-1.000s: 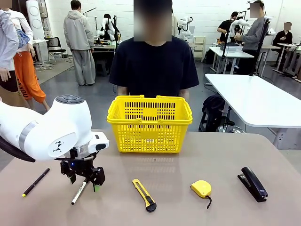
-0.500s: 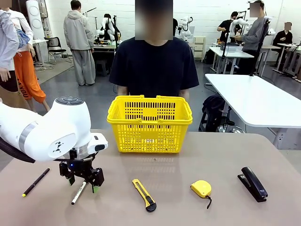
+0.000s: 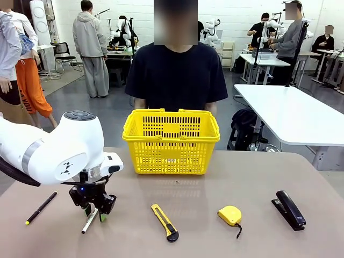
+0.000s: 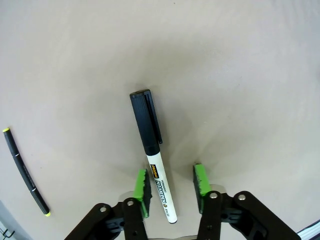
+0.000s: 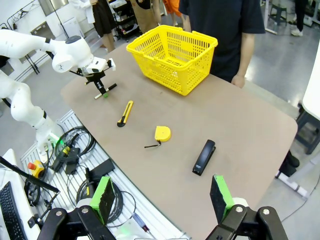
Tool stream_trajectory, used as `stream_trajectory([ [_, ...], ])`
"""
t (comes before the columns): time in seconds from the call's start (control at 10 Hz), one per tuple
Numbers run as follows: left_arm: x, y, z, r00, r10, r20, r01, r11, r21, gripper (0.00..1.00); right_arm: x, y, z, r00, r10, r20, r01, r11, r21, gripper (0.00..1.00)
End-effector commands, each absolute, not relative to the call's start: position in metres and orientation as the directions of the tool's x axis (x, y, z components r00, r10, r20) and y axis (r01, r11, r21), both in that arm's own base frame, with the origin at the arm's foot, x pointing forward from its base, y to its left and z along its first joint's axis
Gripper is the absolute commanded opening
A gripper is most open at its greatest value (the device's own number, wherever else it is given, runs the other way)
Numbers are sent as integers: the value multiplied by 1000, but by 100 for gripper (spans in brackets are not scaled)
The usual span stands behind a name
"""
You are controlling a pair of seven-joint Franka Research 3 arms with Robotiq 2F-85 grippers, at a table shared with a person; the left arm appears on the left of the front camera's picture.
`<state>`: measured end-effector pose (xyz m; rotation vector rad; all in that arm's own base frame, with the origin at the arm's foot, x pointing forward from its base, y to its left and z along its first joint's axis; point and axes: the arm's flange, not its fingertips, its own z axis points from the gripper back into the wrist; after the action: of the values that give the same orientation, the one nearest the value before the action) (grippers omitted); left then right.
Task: Place the items the person wants into the basket.
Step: Pick up the item the person points to and place it in the Market Basket.
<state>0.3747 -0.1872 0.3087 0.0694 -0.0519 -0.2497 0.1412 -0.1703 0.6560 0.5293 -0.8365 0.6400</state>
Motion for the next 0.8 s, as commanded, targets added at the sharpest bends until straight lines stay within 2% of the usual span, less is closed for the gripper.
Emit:
stream_trajectory([
  [0.0, 370, -186, 303, 973, -225, 47, 219, 969, 110, 11, 141, -170, 655, 506, 304, 807, -700, 692, 178, 100],
  [0.1, 369, -186, 302, 973, -225, 45, 219, 970, 111, 2, 141, -170, 655, 506, 304, 807, -700, 692, 178, 100],
  [0.2, 370, -186, 302, 973, -227, 44, 221, 969, 112, 0, 141, -170, 655, 506, 304, 807, -700, 692, 178, 100],
  [0.6, 371, -185, 307, 971, -238, 37, 232, 965, 120, 0, 141, -170, 655, 506, 304, 807, -700, 692, 178, 100],
  [0.7, 371, -185, 329, 971, -237, 11, 234, 965, 123, 1, 141, -170, 655, 506, 304, 807, -700, 692, 178, 100],
])
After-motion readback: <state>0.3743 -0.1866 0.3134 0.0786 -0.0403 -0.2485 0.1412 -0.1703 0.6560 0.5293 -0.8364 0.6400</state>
